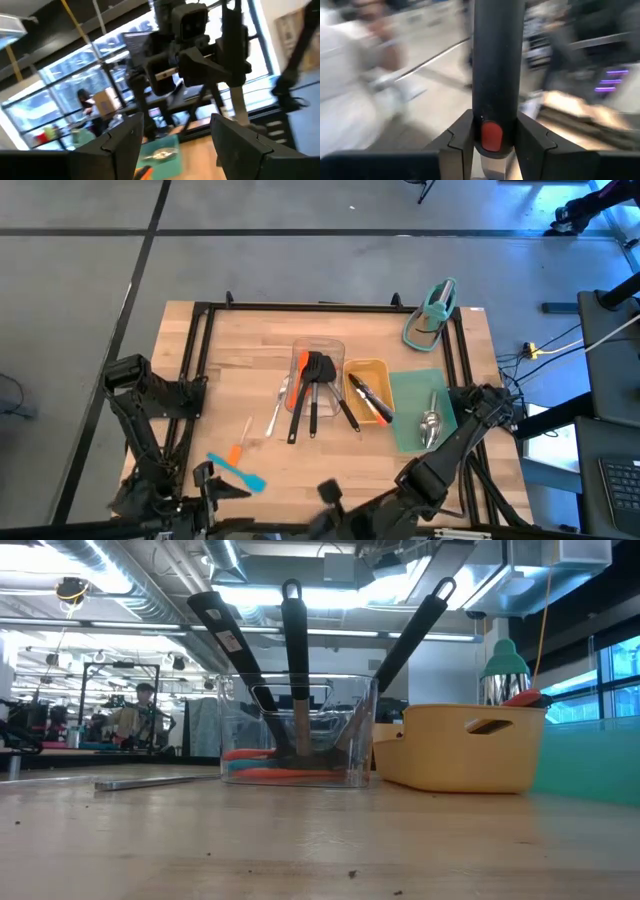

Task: Pick & Place Kitchen Items
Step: Put the black spatula into the transparent bin

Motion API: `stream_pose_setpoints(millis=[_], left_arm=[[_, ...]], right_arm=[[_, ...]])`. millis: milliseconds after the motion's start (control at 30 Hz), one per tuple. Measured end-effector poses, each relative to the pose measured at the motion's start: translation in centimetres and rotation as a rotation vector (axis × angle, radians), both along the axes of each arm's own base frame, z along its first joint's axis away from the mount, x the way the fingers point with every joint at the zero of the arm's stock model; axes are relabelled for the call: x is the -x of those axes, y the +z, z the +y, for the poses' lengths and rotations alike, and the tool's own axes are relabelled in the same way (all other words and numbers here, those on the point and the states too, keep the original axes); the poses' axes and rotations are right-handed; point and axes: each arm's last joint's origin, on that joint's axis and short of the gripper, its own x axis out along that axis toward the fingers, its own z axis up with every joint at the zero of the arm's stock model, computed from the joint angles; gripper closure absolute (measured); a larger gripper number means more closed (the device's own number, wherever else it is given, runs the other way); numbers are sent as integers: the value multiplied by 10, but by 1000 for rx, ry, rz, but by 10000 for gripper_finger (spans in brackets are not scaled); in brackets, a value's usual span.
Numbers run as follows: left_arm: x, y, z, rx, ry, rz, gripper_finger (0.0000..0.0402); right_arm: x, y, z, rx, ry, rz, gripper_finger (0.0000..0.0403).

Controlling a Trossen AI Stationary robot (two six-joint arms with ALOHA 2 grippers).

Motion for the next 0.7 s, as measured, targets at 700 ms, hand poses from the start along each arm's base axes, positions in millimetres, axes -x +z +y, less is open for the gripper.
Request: stream_pose_setpoints(millis=[700], left_arm=[[-80,-32,20,50,-699,104,178]], right_arm=[[-7,-25,-6,178,511,84,298]])
